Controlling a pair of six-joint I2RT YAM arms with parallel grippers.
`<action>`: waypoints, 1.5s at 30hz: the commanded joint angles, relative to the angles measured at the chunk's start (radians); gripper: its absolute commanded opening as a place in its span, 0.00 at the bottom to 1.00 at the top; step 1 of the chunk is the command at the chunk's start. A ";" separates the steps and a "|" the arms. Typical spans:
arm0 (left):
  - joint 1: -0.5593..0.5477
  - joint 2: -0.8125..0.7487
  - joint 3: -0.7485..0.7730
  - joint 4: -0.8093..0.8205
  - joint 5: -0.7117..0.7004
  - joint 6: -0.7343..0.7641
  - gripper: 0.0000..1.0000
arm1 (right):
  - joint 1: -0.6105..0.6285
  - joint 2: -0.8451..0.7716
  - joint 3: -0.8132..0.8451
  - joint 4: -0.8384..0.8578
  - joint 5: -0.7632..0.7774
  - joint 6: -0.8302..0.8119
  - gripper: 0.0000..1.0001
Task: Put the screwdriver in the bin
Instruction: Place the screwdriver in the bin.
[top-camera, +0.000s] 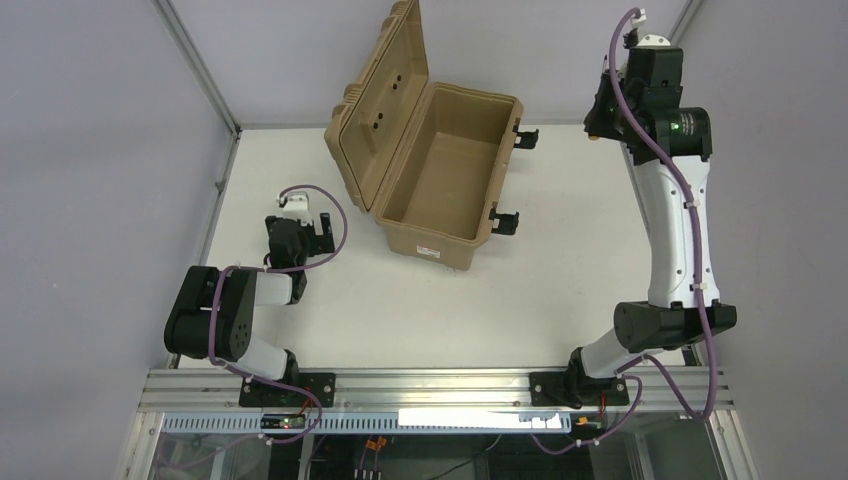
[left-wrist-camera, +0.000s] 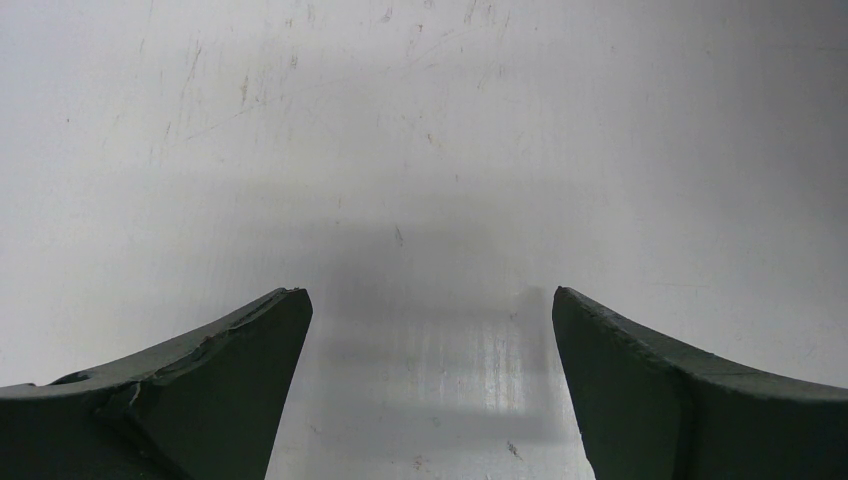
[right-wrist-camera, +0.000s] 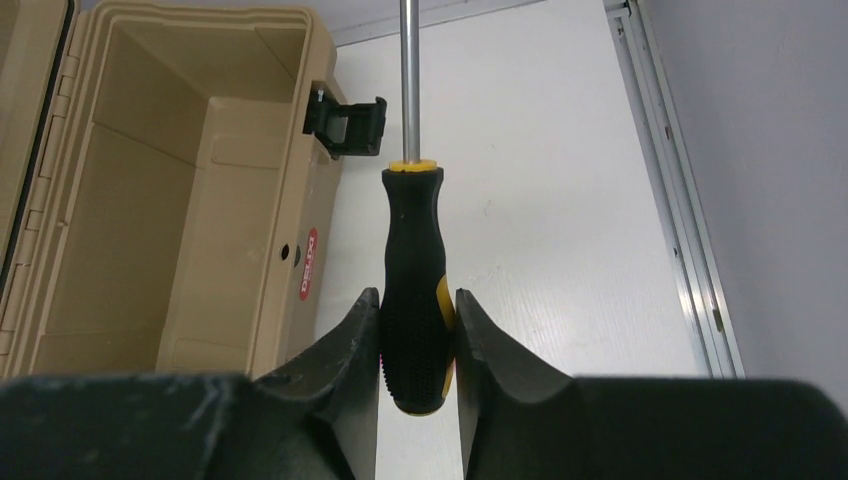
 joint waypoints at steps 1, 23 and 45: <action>0.012 0.001 0.012 0.027 -0.005 -0.009 0.99 | 0.051 -0.010 0.080 -0.076 0.044 0.052 0.10; 0.012 0.001 0.012 0.027 -0.004 -0.008 0.99 | 0.533 0.289 0.346 -0.030 0.331 0.216 0.08; 0.012 0.001 0.012 0.027 -0.004 -0.008 0.99 | 0.615 0.452 0.165 0.254 0.382 0.310 0.08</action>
